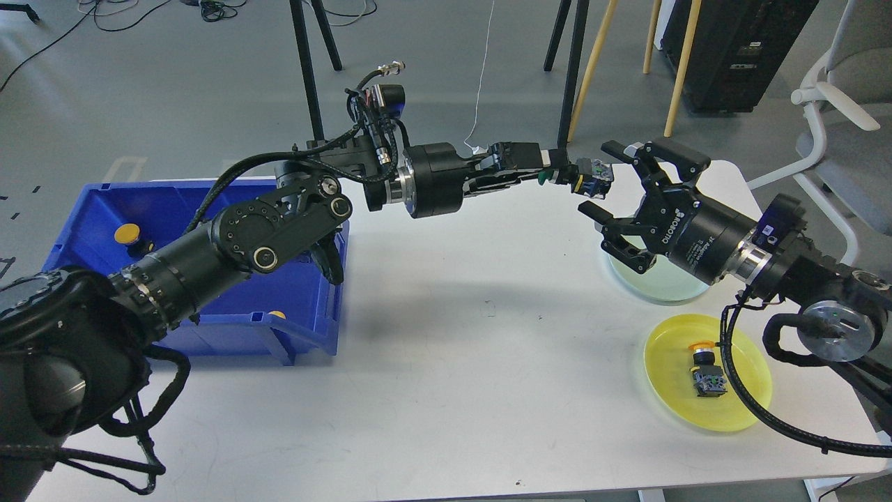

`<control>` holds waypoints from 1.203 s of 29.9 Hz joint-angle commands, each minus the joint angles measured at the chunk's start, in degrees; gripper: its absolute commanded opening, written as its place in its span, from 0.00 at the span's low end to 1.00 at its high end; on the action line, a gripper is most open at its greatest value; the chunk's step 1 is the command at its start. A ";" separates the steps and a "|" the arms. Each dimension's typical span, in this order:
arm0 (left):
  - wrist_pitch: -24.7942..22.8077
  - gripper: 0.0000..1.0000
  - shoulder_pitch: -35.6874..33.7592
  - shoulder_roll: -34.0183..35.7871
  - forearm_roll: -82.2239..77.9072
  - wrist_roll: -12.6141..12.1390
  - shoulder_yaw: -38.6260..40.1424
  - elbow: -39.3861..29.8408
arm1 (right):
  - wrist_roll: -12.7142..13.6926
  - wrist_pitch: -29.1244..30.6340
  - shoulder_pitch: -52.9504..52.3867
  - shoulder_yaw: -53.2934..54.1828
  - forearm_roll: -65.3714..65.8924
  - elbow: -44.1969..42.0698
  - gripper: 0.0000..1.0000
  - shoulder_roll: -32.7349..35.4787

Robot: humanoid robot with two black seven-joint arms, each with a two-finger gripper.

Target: Pass button and place on color plate

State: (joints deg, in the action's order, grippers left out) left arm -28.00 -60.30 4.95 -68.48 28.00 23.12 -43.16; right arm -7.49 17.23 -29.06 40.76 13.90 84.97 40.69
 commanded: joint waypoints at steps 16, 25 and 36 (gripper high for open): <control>0.00 0.77 0.00 -0.91 2.82 0.00 1.05 -0.26 | -0.34 -0.70 -0.03 0.55 -0.02 0.11 0.00 0.09; 0.00 0.94 0.09 -0.91 4.76 0.00 1.14 -0.17 | -0.07 -10.26 0.93 2.56 -3.60 -0.77 0.00 -0.44; 0.00 0.94 0.44 -1.00 5.90 0.00 1.14 0.00 | 14.16 -42.80 -2.75 -1.46 -15.84 -30.19 0.00 -13.52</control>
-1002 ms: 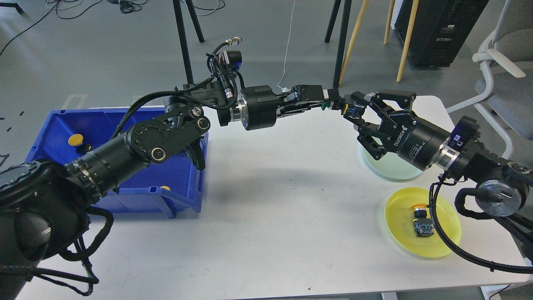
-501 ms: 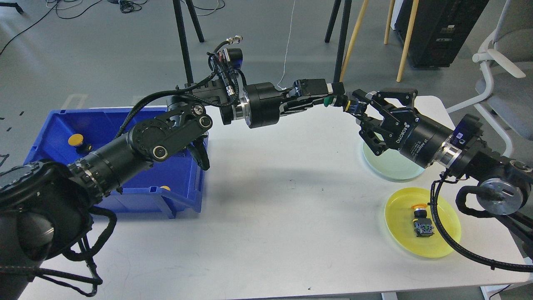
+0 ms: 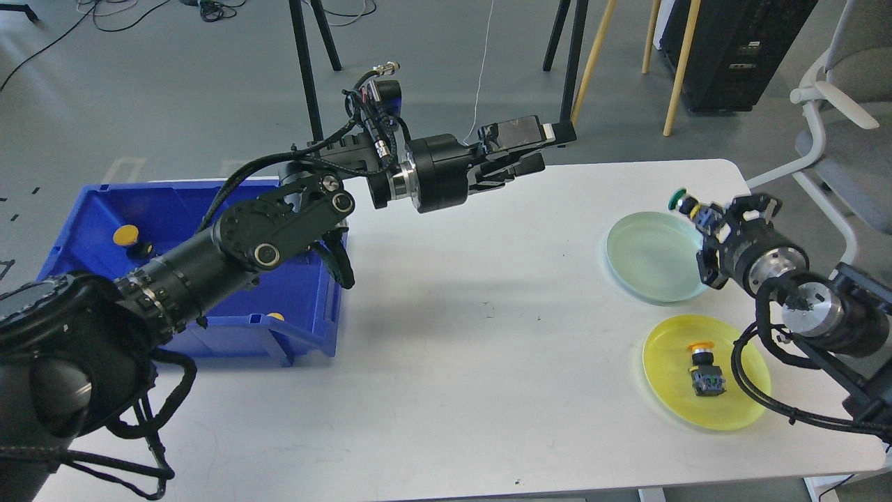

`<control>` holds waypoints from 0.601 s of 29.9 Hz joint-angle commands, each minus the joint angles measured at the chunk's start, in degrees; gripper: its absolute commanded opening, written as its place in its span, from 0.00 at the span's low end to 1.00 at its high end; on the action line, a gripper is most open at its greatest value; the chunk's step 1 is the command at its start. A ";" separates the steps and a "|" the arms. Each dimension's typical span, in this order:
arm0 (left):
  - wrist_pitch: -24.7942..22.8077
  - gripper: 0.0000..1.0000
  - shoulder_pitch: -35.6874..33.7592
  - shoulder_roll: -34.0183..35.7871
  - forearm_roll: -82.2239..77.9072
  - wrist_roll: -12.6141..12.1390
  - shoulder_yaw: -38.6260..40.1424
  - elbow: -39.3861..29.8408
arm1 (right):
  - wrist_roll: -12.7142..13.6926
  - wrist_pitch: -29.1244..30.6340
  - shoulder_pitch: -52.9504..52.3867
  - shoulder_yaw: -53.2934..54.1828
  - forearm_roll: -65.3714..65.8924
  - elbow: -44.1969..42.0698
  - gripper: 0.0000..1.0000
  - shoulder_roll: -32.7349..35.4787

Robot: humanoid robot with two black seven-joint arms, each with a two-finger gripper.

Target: Pass button and place on color plate

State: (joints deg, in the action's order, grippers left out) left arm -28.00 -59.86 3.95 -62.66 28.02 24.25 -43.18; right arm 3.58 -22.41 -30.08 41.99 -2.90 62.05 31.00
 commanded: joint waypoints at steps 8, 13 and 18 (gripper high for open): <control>0.00 0.94 0.10 -0.08 0.43 -0.02 0.00 0.03 | 2.66 -3.07 -4.10 -5.51 1.85 -10.90 0.17 -6.56; 0.00 0.94 0.36 -0.08 0.43 -0.02 0.00 0.03 | 2.57 -2.55 -5.07 -5.43 1.94 -9.40 0.97 -6.47; 0.00 0.94 0.36 0.26 1.31 -0.02 0.27 0.03 | 2.66 -1.93 -4.98 -4.28 1.85 -9.14 0.97 -6.21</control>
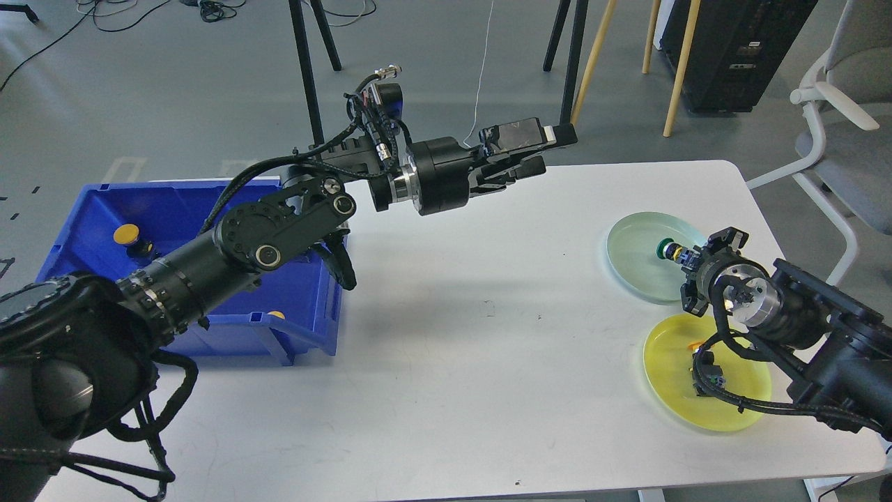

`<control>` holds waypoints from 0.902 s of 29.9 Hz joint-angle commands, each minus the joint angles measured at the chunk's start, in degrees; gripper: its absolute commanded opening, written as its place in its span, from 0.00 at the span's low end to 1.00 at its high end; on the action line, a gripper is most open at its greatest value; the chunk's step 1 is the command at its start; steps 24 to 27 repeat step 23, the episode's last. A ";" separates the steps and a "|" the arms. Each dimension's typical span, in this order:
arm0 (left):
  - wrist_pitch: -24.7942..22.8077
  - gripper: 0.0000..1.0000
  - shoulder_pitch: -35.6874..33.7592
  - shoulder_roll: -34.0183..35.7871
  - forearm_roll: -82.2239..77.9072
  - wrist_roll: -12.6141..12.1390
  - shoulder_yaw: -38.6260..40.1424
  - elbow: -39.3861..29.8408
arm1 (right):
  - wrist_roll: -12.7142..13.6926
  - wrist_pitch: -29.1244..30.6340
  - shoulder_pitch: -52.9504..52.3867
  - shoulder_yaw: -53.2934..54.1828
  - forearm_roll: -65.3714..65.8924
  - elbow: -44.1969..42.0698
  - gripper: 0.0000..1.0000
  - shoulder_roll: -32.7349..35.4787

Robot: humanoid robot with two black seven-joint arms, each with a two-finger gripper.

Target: Pass button and place on color plate

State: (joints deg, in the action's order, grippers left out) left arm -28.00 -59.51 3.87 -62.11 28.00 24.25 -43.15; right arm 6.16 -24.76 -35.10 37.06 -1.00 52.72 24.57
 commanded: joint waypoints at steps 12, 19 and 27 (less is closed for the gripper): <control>0.00 0.94 1.32 12.29 30.18 0.00 4.05 -0.88 | -0.19 29.46 -5.23 12.07 -1.10 19.61 0.98 10.57; 0.00 0.94 6.25 15.03 35.12 0.00 8.52 -2.11 | -0.10 52.76 -5.77 11.20 -11.56 13.99 0.98 11.99; 0.00 0.97 6.95 13.98 35.21 0.00 9.23 -2.11 | -0.27 52.76 -5.94 11.63 -11.83 13.28 0.97 10.85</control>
